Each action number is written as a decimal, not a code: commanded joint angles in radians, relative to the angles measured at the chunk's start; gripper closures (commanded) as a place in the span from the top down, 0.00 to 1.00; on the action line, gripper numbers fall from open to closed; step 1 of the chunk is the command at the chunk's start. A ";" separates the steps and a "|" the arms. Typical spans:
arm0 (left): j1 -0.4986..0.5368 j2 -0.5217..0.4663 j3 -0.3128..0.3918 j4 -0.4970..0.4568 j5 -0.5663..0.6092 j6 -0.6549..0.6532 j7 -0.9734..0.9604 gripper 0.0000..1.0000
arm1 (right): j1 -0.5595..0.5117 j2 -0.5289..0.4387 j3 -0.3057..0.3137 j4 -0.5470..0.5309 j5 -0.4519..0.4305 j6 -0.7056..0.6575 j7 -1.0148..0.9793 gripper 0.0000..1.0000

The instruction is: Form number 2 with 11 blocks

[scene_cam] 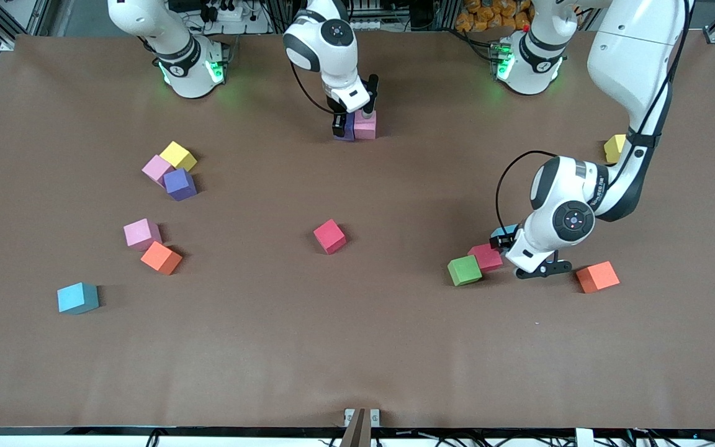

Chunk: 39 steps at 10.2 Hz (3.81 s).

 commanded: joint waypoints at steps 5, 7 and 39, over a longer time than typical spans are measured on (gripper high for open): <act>-0.014 -0.066 -0.001 0.000 -0.059 -0.105 -0.007 0.17 | -0.003 -0.051 -0.013 0.000 0.013 -0.031 -0.038 1.00; -0.015 -0.102 -0.009 0.003 -0.102 -0.170 -0.029 0.16 | -0.045 -0.105 -0.025 0.000 0.013 -0.094 -0.107 1.00; -0.164 -0.314 -0.599 -0.559 -0.406 0.424 -1.868 0.10 | -0.490 0.364 -0.048 0.513 0.386 0.084 0.131 0.83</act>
